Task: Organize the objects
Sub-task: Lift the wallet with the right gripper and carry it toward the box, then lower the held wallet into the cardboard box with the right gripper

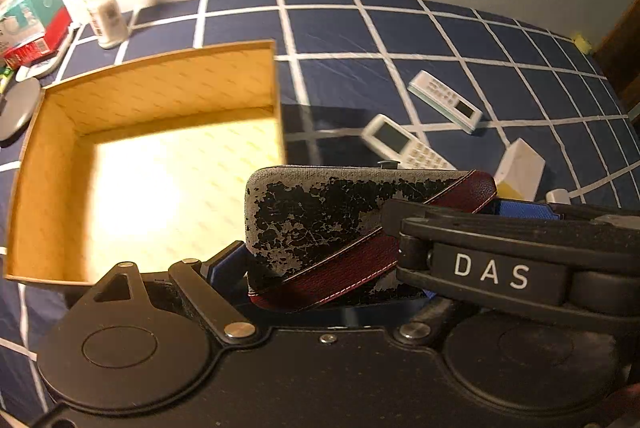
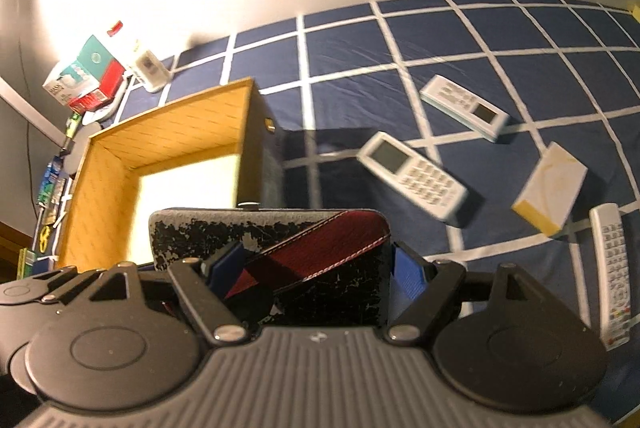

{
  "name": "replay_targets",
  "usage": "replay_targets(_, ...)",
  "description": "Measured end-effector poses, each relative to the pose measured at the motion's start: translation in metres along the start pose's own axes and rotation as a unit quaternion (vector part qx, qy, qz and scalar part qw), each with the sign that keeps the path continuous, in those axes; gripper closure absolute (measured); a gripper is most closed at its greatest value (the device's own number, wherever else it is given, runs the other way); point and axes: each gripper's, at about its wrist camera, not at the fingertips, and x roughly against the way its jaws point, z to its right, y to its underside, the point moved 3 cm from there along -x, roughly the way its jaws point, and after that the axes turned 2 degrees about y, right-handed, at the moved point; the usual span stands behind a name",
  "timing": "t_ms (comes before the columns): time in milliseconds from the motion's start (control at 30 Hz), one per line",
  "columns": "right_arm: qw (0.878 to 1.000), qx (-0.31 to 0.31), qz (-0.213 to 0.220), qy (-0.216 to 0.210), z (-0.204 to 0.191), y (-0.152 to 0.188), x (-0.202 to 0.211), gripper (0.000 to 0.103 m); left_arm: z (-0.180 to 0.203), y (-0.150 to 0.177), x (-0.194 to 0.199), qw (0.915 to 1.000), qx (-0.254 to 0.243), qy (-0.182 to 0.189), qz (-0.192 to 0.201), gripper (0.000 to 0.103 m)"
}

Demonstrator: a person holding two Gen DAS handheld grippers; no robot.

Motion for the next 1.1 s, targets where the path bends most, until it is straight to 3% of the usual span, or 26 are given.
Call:
replay_targets(533, 1.000, 0.015, 0.012, -0.009, -0.115, 0.013, -0.013, 0.024, -0.104, 0.008, 0.030, 0.9999, 0.007, -0.005, 0.014, 0.018)
replay_targets(1100, 0.999, 0.051, -0.004, -0.012, -0.182, 0.003, -0.044, 0.024, -0.174, 0.001, 0.025, 0.9988, 0.047, -0.006, 0.012, 0.018)
